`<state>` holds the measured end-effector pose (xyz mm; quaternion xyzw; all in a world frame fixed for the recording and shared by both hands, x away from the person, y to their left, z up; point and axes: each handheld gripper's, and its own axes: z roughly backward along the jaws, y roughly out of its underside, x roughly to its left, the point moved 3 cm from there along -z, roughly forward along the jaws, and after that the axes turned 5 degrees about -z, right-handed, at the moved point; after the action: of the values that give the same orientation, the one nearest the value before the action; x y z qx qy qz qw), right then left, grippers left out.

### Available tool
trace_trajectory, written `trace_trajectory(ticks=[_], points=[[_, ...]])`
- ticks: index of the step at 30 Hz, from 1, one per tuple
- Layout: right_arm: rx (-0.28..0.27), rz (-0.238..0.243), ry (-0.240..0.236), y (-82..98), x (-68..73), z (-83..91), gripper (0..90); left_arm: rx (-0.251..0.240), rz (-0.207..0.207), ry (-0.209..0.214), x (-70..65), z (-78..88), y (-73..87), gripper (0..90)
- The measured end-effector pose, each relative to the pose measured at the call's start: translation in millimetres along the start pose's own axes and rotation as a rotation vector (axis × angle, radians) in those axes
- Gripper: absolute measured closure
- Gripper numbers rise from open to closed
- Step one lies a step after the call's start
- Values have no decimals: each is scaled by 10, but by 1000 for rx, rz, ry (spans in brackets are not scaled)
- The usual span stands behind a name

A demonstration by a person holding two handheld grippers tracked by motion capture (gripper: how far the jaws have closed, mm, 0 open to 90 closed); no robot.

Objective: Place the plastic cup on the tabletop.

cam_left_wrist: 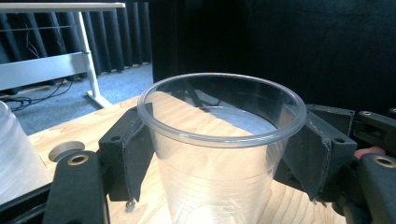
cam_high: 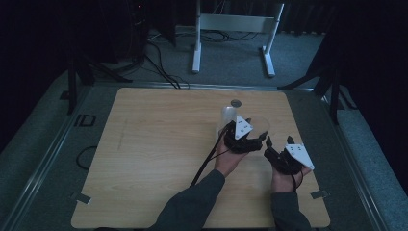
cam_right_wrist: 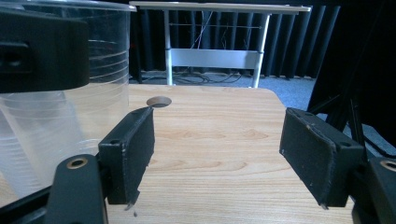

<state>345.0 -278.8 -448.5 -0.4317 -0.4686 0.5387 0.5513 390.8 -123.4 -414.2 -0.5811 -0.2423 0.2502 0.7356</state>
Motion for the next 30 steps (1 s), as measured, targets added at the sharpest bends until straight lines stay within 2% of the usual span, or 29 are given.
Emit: trace_trajectory(ticks=[16, 30], points=[[-4, -10, 9, -8, -28, 14, 265, -1, -18, -11, -46, 6, 42, 283], [-4, -14, 14, -6, -43, 17, 265, 7, -13, -11, -81, 14, 134, 283]])
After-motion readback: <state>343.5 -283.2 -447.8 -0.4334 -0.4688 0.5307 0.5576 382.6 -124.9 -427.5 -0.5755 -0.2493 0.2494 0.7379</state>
